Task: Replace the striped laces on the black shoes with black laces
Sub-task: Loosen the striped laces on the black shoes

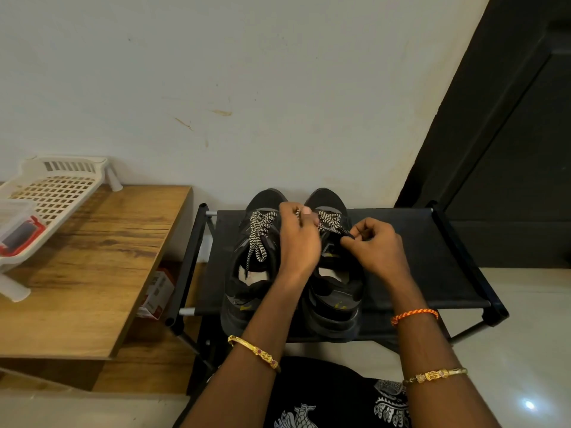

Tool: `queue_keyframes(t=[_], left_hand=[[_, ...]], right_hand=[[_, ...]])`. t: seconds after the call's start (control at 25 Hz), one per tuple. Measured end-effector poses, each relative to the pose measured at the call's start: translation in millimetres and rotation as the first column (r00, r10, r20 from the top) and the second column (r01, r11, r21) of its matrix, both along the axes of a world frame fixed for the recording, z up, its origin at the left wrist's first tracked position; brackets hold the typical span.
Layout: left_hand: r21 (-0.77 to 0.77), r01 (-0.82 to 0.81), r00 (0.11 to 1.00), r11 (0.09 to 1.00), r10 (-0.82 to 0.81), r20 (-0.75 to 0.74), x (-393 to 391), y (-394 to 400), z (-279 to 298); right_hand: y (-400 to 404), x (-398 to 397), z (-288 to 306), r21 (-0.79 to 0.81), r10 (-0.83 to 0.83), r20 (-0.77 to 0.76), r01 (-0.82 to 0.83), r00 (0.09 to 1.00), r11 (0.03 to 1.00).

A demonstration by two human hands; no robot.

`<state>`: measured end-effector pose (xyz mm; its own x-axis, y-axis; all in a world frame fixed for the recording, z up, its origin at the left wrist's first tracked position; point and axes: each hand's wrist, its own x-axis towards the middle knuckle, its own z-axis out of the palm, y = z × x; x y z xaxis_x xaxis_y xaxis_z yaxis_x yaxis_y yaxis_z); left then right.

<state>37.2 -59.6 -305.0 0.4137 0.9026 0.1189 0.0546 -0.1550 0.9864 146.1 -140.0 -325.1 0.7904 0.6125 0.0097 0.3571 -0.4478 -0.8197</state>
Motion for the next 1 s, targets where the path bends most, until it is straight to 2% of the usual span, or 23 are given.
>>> queue_keyframes(t=[0.04,0.12,0.2,0.28,0.44,0.68,0.8,0.92,1.0], left_hand=[[0.159,0.055,0.982,0.986,-0.024,-0.189,0.2,-0.2,-2.4],[0.429,0.211,0.862,0.878,0.039,-0.505,1.6,-2.3,-9.4],[0.504,0.304,0.761,0.809,0.112,-0.639,5.4,-1.1,-12.8],[0.505,0.298,0.756,0.81,0.123,-0.643,7.0,2.4,-14.0],[0.431,0.199,0.859,0.88,0.055,-0.509,6.3,1.5,-16.2],[0.398,0.086,0.967,0.913,0.02,-0.254,0.8,-2.1,-14.2],[0.179,0.018,0.995,0.984,0.0,-0.099,-2.6,-3.0,-7.9],[-0.079,-0.111,0.978,0.991,0.123,0.171,-13.9,4.5,3.2],[-0.077,-0.197,0.955,0.977,0.209,0.211,-25.3,13.4,6.8]], right_hand=[[-0.6,0.5,0.2,-0.001,0.001,0.006,-0.001,1.0,1.0],[-1.1,0.7,0.8,0.004,0.016,0.018,-0.017,1.0,1.0],[-0.1,-0.8,1.5,0.011,0.031,0.025,-0.031,0.999,0.999],[0.8,-2.5,1.8,0.011,0.026,0.033,-0.027,0.999,1.0],[1.3,-4.6,4.1,-0.008,-0.005,0.032,0.005,0.999,1.0],[1.6,-12.4,8.0,-0.042,-0.128,0.053,0.131,0.99,0.991],[2.3,-15.2,8.5,-0.052,-0.133,0.06,0.136,0.989,0.989],[0.9,-15.1,7.9,-0.048,-0.125,0.075,0.129,0.989,0.99],[0.7,-14.9,7.7,-0.041,-0.101,0.079,0.105,0.992,0.994]])
